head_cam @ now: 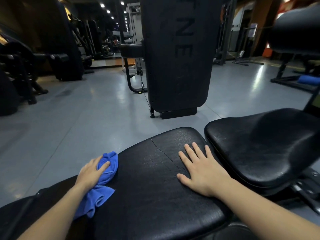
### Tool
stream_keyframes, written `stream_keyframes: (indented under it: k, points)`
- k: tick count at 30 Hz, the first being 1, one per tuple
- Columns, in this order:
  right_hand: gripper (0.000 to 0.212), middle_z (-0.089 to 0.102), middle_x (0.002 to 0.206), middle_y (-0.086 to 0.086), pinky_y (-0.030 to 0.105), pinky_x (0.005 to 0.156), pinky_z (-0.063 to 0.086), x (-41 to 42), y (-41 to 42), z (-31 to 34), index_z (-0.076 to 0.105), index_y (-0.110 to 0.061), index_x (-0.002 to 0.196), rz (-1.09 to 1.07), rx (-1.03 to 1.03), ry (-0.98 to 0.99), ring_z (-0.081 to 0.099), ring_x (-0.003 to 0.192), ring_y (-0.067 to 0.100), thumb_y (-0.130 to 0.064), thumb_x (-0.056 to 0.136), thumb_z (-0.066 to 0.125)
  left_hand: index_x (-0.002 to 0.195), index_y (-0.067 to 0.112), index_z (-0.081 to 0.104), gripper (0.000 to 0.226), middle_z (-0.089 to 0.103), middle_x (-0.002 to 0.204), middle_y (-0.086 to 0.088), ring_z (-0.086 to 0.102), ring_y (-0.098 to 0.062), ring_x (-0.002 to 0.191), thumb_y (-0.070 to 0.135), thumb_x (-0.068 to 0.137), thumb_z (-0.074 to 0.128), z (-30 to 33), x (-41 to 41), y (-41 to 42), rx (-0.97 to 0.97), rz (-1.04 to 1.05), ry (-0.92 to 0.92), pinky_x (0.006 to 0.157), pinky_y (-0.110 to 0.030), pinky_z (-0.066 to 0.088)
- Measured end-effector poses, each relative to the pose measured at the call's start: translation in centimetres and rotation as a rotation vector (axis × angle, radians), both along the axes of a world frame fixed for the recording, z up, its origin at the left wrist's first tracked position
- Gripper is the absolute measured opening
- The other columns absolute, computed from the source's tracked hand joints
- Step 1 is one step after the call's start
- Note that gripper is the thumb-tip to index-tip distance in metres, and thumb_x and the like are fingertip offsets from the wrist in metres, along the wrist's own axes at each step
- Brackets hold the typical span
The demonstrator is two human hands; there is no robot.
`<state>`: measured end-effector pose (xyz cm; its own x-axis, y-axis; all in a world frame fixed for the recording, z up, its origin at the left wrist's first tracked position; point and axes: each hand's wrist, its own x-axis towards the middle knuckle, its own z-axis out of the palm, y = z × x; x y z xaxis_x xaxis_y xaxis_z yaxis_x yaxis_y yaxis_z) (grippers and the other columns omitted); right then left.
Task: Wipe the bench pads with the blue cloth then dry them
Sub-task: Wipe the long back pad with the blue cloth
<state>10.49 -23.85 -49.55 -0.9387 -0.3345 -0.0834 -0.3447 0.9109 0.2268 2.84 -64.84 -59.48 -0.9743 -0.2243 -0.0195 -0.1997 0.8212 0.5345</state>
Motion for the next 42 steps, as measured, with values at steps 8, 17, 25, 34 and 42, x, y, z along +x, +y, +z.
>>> stream_keyframes:
  k: [8, 17, 25, 34, 42]
  points:
    - [0.083, -0.010, 0.168, -0.001, 0.054, 0.123, -0.005, -0.2, 0.1, 0.2, -0.003, -0.031, 0.160, 0.117, -0.033, -0.026, -0.014, 0.154, 0.025, -0.069, 0.087, -0.005, 0.152, 0.029, 0.034, 0.068, 0.029, 0.160, 0.002, 0.025, -0.018, 0.148, 0.064, 0.095, 0.043, -0.3, 7.5, 0.9, -0.073, -0.013, 0.030, 0.119, -0.034, 0.018]
    - [0.093, -0.005, 0.169, -0.003, 0.048, 0.124, -0.001, 0.5, -0.3, 1.0, 0.000, -0.034, 0.160, 0.137, -0.032, -0.087, -0.008, 0.155, 0.021, -0.069, 0.075, -0.013, 0.149, 0.042, 0.034, 0.092, 0.024, 0.157, 0.017, 0.022, -0.010, 0.145, 0.093, 0.075, 0.013, 0.5, 19.2, 7.0, -0.064, -0.207, 0.176, 0.116, -0.023, 0.014]
    - [0.089, 0.003, 0.169, -0.004, 0.043, 0.124, -0.002, 2.8, -4.3, 0.4, 0.016, -0.033, 0.160, 0.227, -0.126, -0.174, -0.004, 0.155, 0.016, -0.074, 0.082, 0.004, 0.149, 0.040, 0.036, 0.085, 0.026, 0.162, 0.005, 0.028, -0.020, 0.146, 0.084, 0.077, 0.048, 0.2, 21.7, 10.4, -0.197, -0.465, 0.314, 0.121, -0.042, 0.024]
    - [0.056, 0.009, 0.169, -0.002, 0.041, 0.123, 0.000, 2.6, -7.2, -0.5, 0.026, -0.034, 0.157, 0.278, -0.184, -0.178, 0.001, 0.155, 0.015, -0.050, 0.104, 0.031, 0.139, 0.031, 0.048, 0.089, 0.046, 0.148, -0.011, 0.043, -0.025, 0.136, 0.080, 0.067, 0.064, 0.3, 20.8, 13.3, -0.286, -0.639, 0.536, 0.116, -0.036, 0.032]
    - [0.092, 0.010, 0.169, 0.001, 0.044, 0.123, 0.001, 4.1, -8.0, -1.2, 0.026, -0.034, 0.157, 0.288, -0.170, -0.165, 0.001, 0.155, 0.024, -0.067, 0.076, -0.005, 0.134, 0.030, 0.052, 0.081, 0.048, 0.144, -0.009, 0.044, -0.024, 0.134, 0.062, 0.063, 0.074, 0.4, 20.1, 10.4, -0.250, -0.745, 0.553, 0.115, -0.031, 0.028]
